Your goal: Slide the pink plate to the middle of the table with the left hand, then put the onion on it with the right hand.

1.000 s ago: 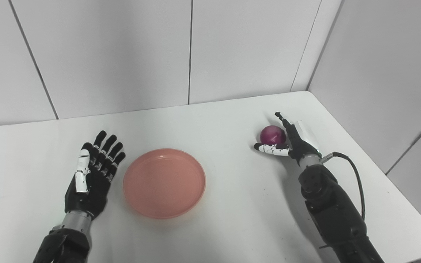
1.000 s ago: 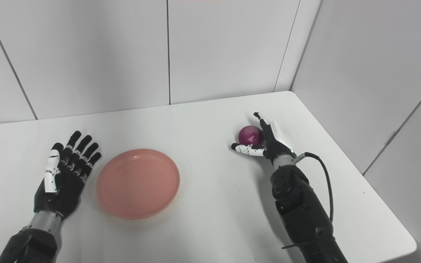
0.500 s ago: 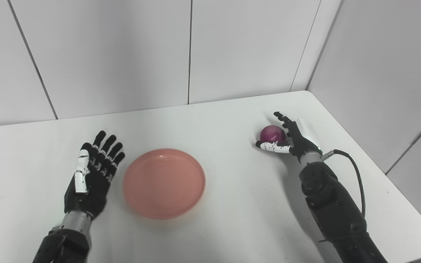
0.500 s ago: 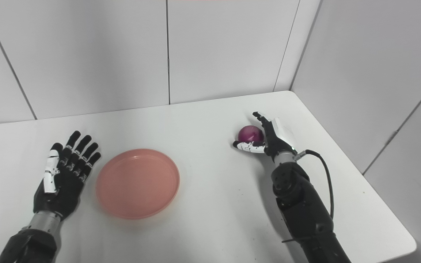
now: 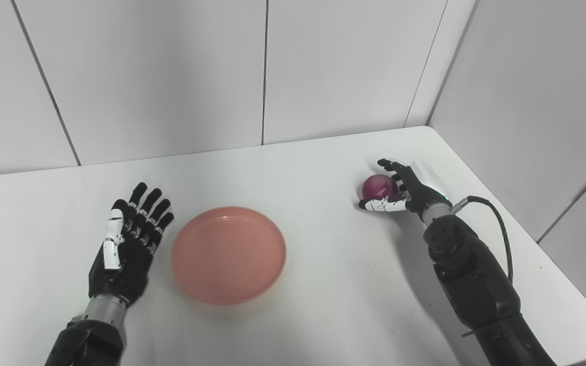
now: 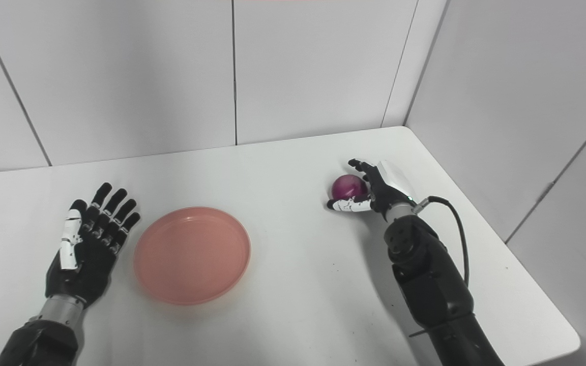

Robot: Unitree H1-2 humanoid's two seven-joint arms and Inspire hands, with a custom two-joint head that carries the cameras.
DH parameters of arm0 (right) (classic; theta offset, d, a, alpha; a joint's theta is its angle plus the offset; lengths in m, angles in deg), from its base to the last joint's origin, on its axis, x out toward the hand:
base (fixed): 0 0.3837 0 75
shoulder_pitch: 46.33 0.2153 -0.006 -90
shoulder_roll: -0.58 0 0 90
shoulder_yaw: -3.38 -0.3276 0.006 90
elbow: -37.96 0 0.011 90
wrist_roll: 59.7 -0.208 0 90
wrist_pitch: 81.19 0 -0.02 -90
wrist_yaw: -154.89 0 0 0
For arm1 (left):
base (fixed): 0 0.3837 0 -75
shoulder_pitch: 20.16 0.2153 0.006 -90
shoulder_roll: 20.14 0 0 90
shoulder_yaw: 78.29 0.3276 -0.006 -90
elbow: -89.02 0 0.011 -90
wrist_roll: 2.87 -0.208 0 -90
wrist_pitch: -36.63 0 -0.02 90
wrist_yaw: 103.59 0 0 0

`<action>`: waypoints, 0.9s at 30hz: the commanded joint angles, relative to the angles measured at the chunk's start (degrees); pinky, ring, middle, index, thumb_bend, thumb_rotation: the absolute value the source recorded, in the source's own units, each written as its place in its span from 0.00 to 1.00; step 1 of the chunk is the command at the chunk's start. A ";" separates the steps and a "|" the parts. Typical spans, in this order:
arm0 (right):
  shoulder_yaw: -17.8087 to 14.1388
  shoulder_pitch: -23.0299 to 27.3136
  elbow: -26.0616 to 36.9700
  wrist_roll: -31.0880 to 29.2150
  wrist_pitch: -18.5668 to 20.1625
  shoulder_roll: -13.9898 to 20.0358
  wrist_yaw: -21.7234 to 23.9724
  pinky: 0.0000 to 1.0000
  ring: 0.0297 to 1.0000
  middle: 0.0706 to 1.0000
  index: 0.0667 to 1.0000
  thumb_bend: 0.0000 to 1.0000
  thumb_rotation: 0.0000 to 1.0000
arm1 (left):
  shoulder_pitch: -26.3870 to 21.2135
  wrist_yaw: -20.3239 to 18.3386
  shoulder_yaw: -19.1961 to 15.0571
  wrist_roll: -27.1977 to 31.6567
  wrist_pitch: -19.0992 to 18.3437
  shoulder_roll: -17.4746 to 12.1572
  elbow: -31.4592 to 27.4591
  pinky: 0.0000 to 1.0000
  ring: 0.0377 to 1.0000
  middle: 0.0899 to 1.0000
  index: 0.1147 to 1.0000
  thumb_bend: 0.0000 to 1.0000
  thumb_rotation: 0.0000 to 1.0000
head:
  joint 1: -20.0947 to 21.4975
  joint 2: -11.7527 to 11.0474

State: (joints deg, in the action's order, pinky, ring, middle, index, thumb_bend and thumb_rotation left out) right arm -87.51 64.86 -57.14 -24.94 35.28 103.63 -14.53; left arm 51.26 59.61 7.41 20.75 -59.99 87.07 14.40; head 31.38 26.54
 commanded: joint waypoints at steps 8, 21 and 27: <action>-3.90 1.41 2.82 7.04 0.45 -0.82 9.20 0.72 0.83 0.88 0.86 0.96 0.20 | 3.07 0.35 -0.14 -0.20 -2.11 -0.72 1.77 0.96 0.95 0.96 0.96 0.46 1.00 | -0.13 0.26; -3.54 0.43 4.55 8.73 0.39 -0.16 10.25 0.66 0.74 0.78 0.77 0.89 0.16 | 3.07 0.75 -0.16 -0.29 -2.47 -0.55 1.50 0.96 0.94 0.95 0.95 0.45 1.00 | -0.22 0.39; -2.15 0.05 3.53 7.17 -0.76 0.45 6.33 0.49 0.55 0.58 0.49 0.58 0.14 | 3.04 0.65 -0.16 -0.29 -2.40 -0.53 1.55 0.96 0.94 0.95 0.96 0.46 1.00 | -0.34 0.41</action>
State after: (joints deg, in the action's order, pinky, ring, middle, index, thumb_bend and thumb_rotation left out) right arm -89.87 64.54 -53.71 -17.12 35.26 102.90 -6.47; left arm 51.47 59.62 7.35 20.75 -60.20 87.07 13.97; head 31.11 26.89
